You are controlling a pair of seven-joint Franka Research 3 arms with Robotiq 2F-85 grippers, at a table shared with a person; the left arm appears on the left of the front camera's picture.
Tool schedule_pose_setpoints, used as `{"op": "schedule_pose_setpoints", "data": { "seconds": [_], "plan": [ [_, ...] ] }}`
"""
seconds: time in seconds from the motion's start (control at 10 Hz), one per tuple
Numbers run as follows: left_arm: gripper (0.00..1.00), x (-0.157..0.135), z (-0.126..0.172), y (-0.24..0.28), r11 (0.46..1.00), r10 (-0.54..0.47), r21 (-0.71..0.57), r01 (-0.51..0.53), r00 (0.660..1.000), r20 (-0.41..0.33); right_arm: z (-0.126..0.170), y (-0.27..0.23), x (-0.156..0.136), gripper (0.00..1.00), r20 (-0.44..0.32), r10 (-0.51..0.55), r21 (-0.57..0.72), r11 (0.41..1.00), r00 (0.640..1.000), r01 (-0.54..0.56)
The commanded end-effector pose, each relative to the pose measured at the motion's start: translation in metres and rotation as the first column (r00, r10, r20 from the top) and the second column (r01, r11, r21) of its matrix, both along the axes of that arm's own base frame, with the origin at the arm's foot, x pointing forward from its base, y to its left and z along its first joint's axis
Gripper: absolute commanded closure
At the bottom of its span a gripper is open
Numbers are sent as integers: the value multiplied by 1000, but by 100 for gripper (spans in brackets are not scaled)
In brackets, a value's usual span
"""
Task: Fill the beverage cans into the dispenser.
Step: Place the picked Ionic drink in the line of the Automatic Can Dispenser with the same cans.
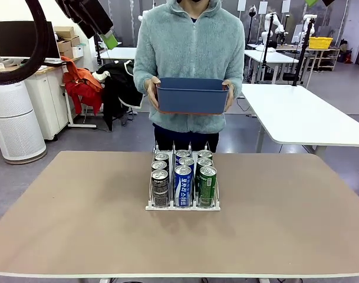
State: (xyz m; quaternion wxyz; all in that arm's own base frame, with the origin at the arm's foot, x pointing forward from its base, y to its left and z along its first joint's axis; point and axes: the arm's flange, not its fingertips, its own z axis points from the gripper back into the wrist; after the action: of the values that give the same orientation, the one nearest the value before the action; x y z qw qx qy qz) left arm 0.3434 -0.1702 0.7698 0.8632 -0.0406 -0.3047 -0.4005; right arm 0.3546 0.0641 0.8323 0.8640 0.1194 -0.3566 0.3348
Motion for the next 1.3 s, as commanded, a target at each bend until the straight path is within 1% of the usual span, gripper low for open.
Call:
{"op": "schedule_pose_setpoints", "data": {
  "seconds": [0.0, 0.1, 0.2, 0.3, 0.5, 0.7, 0.9, 1.1, 1.2],
  "plan": [
    [0, 0, 0, 0, 1000, 0, 0, 0, 1000, 0, -1, 0, -1, 0, 1, 1, -2, 1000, 1000, -1],
    [0, 0, 12, 7, 998, 7, -65, -9, 1000, -28, -1, 0, -1, 0, 1, 1, -2, 1000, 1000, -1],
    [0, 1, 22, 11, 991, -1, -132, -4, 999, -37, -1, 0, -1, 0, 1, 1, -2, 1000, 1000, -1],
    [0, -4, 36, 19, 987, -26, -159, 19, 999, -41, -1, 0, -1, 0, 1, 1, -2, 1000, 1000, -1],
    [0, -12, 55, 16, 987, -27, -161, 20, 999, -41, -1, 0, -1, 0, 1, 1, -2, 1000, 1000, -1],
    [0, -15, 71, 21, 992, -43, -120, 40, 999, -26, -1, 0, -1, 0, 1, 1, -2, 1000, 1000, -1],
    [0, -20, 76, 15, 991, -52, -124, 50, 999, -12, -1, 0, -1, 0, 1, 1, -2, 1000, 1000, -1],
    [0, -20, 78, 18, 993, -70, -98, 69, 997, -13, -1, 0, -1, 0, 1, 1, -2, 1000, 1000, -1],
    [0, -21, 82, 17, 993, -63, -98, 62, 998, -6, -1, 0, -1, 0, 1, 1, -2, 1000, 1000, -1]
  ]
}}
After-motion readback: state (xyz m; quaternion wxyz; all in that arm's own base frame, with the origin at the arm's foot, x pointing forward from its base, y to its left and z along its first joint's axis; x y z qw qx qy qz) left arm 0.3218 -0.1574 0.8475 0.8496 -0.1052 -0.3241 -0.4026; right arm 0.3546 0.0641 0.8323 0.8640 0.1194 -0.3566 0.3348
